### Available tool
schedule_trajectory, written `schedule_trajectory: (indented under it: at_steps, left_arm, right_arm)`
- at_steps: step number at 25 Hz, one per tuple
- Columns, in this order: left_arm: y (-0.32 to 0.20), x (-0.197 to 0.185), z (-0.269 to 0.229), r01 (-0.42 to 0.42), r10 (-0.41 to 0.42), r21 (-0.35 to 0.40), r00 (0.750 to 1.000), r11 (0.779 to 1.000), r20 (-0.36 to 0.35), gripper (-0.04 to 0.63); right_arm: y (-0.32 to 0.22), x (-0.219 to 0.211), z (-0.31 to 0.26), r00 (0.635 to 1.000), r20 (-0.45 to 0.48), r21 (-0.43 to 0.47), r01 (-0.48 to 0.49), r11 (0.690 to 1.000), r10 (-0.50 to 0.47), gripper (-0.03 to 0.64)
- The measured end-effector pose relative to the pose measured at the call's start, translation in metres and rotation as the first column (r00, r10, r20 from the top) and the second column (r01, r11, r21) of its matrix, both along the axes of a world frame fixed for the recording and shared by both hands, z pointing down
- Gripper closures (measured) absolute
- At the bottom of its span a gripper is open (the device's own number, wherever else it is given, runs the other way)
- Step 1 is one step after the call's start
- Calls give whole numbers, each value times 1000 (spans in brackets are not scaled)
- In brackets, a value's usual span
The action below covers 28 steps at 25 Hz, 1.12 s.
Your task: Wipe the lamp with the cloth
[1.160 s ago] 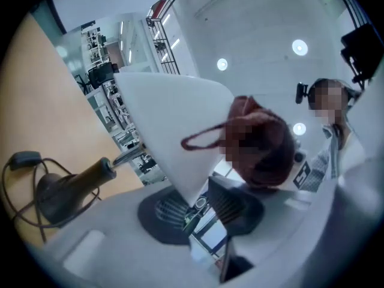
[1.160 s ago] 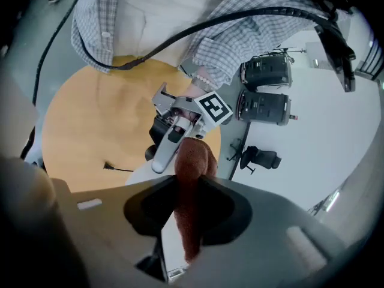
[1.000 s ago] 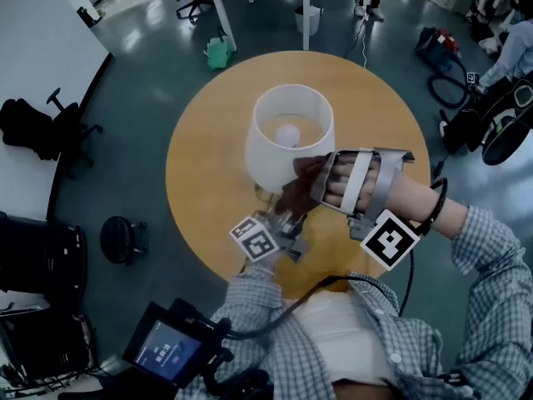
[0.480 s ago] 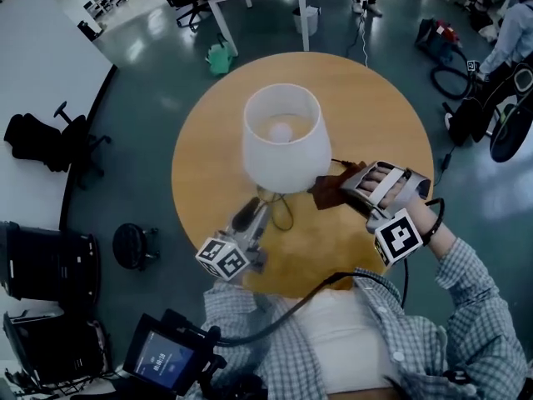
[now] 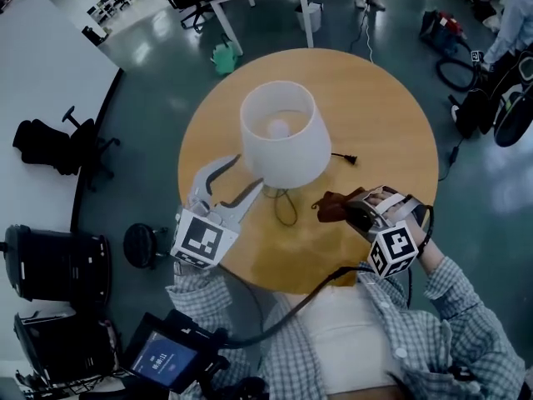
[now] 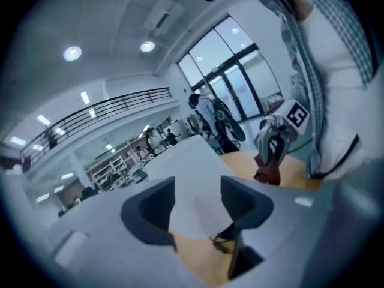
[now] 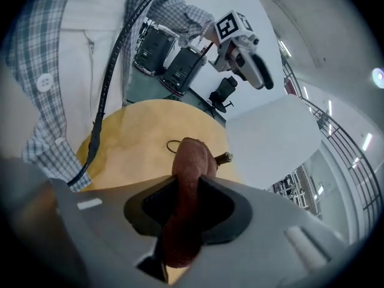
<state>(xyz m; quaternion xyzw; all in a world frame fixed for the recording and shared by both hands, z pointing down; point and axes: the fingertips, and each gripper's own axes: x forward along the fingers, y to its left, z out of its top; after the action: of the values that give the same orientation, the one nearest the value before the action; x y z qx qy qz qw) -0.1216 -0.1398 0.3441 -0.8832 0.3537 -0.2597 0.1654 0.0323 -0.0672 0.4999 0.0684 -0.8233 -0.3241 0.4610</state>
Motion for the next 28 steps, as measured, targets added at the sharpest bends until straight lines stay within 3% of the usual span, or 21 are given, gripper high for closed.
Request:
schedule_trajectory:
  at_steps: [2,5,9,12,14,16,18,22,28]
  left_arm:
    - [1,18,-3,-85,86,-14,978,996,192,328]
    - [-2,37,-5,-161,160,-32,897,986,412,285]
    - [-17,50,-8,-201,193,-44,817,979,544,270]
    - [-24,51,2,-220,235,-101,749,970,619,272]
    - [-27,51,7,-227,257,-130,724,965,641,276]
    - [-29,51,10,-233,269,-142,720,962,640,293]
    - [-30,52,11,-240,278,-147,725,960,630,349]
    - [-38,54,10,-250,280,-136,748,959,602,353]
    - [-61,52,2,-242,253,-92,810,966,529,373]
  right_arm:
    - [4,-3,2,1000,17,-12,-6,1000,7,514]
    - [8,-4,3,999,37,-24,-14,1000,15,514]
    - [13,-2,3,997,59,-43,-39,998,41,514]
    - [16,-2,4,996,67,-60,-52,997,56,514]
    - [15,-1,4,995,73,-71,-62,996,67,514]
    - [14,1,5,994,79,-82,-75,994,81,514]
    - [13,3,7,992,84,-94,-88,992,96,514]
    - [9,10,14,989,89,-119,-106,987,117,514]
    - [-4,2,22,986,105,-122,-115,986,128,514]
